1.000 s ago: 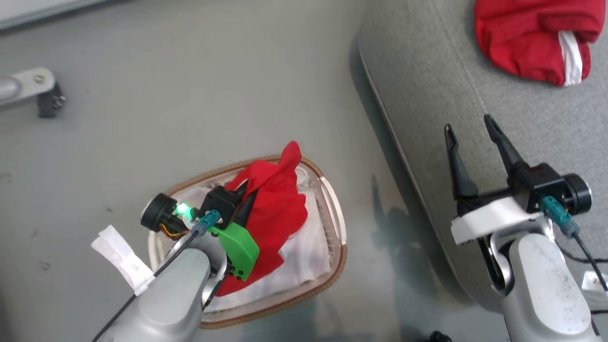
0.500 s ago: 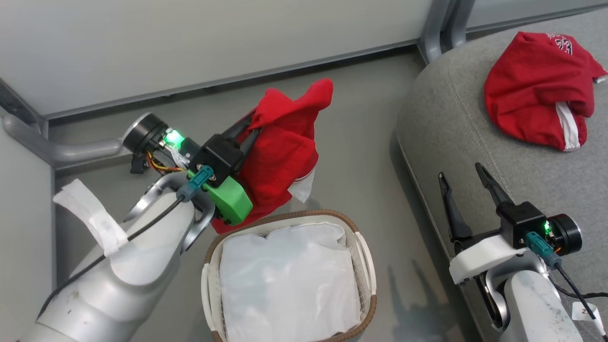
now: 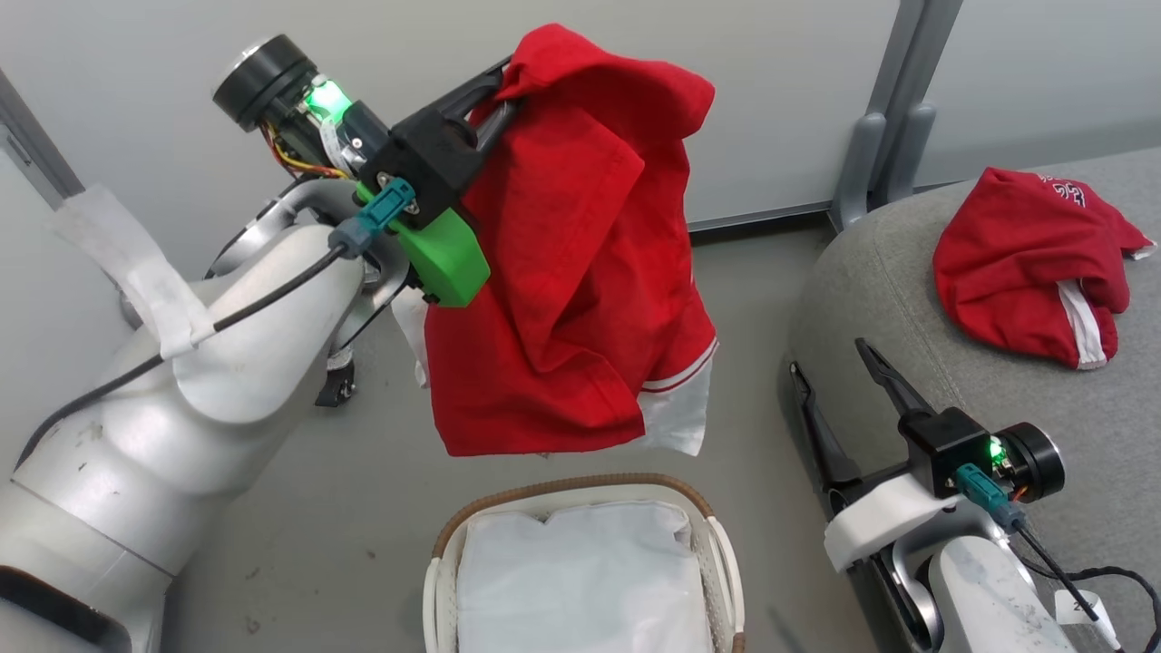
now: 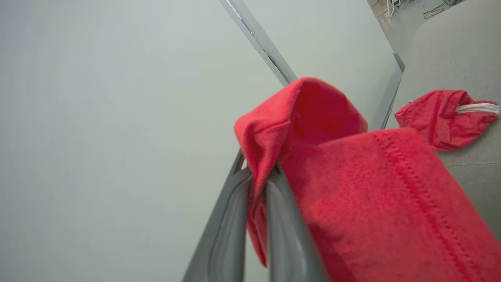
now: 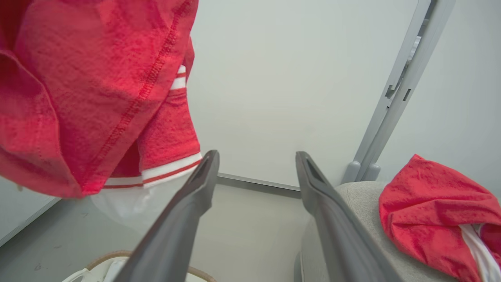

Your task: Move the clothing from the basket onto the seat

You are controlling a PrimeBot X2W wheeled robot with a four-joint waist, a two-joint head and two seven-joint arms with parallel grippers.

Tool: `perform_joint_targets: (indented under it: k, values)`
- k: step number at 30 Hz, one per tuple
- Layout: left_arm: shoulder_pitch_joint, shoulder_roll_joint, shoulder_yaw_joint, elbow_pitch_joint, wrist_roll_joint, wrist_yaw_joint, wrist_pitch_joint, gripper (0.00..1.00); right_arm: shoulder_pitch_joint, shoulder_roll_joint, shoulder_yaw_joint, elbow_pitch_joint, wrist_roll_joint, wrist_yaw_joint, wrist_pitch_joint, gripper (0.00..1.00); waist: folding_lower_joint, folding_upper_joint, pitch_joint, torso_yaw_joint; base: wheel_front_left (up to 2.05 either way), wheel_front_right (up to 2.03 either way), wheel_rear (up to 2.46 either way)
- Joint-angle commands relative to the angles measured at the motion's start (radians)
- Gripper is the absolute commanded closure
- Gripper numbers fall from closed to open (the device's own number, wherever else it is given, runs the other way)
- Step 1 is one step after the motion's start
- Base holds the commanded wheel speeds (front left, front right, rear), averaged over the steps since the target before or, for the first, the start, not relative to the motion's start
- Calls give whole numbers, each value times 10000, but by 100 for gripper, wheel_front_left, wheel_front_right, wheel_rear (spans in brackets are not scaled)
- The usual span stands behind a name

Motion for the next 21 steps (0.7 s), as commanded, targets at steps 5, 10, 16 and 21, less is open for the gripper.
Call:
perform_joint_targets:
  k: [5, 10, 16, 21]
  values:
    - [-686, -72, -261, -114, -169, 23, -95, 100, 4, -38, 236, 113, 49, -14, -24, 0, 1, 0, -151, 184, 0, 0, 0]
    - [-1000, -106, -355, -350, -203, 23, -126, 100, -298, -38, 465, 328, -139, -14, -24, 0, 1, 0, -163, 298, 0, 0, 0]
    - [-1152, -157, -267, -591, -196, 23, -119, 100, -906, -38, 818, 1062, -581, -14, -24, 0, 1, 0, -126, 417, 0, 0, 0]
    - [-1251, -273, -238, -633, -142, 23, -119, 100, -1572, -199, 1091, 1906, -714, -14, -24, 0, 1, 0, -86, 532, 0, 0, 0]
